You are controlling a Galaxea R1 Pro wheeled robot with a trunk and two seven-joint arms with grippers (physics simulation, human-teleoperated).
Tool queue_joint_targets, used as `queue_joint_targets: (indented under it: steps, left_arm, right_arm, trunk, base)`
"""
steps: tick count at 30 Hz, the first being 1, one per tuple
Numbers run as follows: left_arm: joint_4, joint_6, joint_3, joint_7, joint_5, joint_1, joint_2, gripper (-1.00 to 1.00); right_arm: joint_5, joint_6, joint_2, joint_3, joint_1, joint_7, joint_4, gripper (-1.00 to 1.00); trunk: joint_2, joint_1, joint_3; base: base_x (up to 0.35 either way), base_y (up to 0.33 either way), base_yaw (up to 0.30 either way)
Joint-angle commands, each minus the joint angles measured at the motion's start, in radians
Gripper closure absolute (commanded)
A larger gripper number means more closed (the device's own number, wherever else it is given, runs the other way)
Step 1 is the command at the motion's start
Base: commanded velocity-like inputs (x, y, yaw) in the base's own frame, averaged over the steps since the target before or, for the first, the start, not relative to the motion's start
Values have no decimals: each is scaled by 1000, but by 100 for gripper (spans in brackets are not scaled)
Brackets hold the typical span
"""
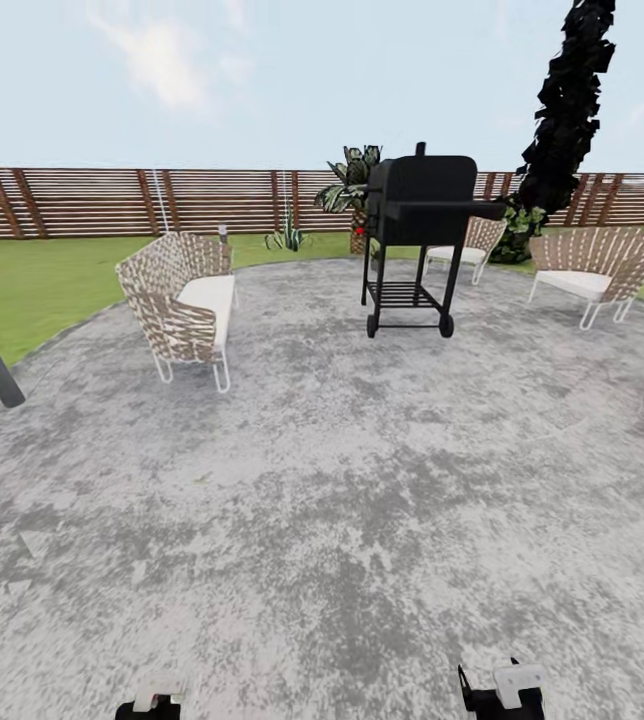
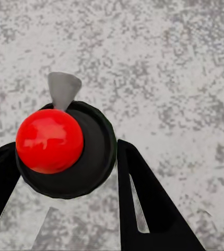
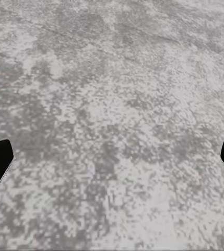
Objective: Pick up the pesticide atomizer in the garden and spray insectifuge to fully cover both potted plants in the garden.
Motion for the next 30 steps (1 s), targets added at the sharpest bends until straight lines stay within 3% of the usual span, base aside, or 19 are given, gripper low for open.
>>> queue_joint_targets:
  steps: [1,30]
  left_arm:
    - [1,-3,-1,-4,2,-1,0,100]
    - [1,-3,-1,-4,4,-1,0,100]
  right_arm:
    - [11,-3,0,-4,-1,-6,1,-100]
    - [12,-3,1,-3,-1,-5,1,-100]
  trunk:
    - [0,0,-1]
    - [0,0,-1]
  base:
    - [338,0,0]
    - [338,0,0]
